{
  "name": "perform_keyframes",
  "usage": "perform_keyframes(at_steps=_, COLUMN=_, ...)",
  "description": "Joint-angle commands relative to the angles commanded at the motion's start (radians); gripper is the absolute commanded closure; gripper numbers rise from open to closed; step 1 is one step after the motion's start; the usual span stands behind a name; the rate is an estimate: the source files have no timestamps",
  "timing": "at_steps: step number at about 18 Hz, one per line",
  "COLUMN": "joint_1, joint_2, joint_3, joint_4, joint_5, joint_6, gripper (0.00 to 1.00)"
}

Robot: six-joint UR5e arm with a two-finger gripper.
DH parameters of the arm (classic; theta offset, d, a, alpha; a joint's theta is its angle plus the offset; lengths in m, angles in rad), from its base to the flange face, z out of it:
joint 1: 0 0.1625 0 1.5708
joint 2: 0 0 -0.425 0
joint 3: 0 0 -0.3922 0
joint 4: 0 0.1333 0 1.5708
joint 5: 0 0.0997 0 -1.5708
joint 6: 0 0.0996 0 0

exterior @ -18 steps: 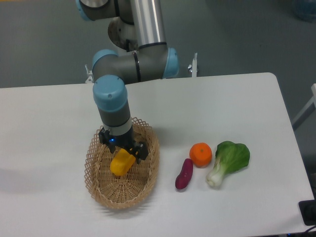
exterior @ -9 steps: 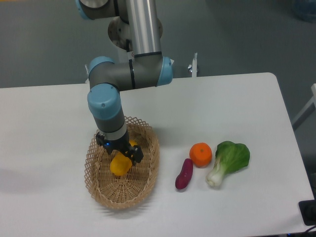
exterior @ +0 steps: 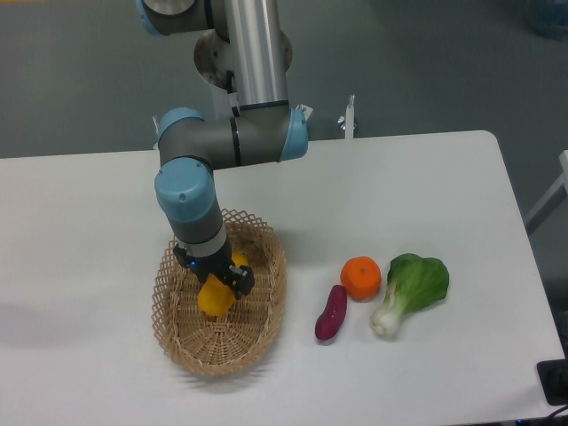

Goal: Pick up the mango from the basket
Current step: 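Close the gripper around the yellow mango in the basket, then lift the held mango out of the basket and carry it up and away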

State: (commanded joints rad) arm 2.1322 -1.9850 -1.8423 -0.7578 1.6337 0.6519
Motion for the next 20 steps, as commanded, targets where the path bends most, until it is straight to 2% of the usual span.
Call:
perform_keyframes(at_steps=5, joint_1=0.003, joint_2=0.014, joint_3=0.005, joint_4=-0.002, joint_5=-0.003, joint_6=0.014, gripper=0.56)
perform_keyframes(at_steps=8, joint_1=0.067, joint_2=0.066, joint_3=0.046, joint_4=-0.018, joint_5=-0.015, joint_6=0.032, gripper=0.56)
perform_keyframes(at_steps=11, joint_1=0.133, joint_2=0.086, joint_3=0.109, joint_4=-0.037, joint_5=-0.05, joint_6=0.031, gripper=0.56)
perform_keyframes(at_steps=13, joint_1=0.207, joint_2=0.115, joint_3=0.138, joint_4=-0.081, joint_5=-0.081, joint_6=0.043, gripper=0.55)
perform_keyframes(at_steps=17, joint_1=0.287, joint_2=0.135, joint_3=0.215, joint_4=-0.245, joint_5=-0.09, joint_6=0.179, gripper=0.56)
perform_keyframes(at_steps=20, joint_1=0.369, joint_2=0.166, joint_3=0.227, joint_4=-0.317, joint_5=-0.104, joint_6=0.28, gripper=0.55)
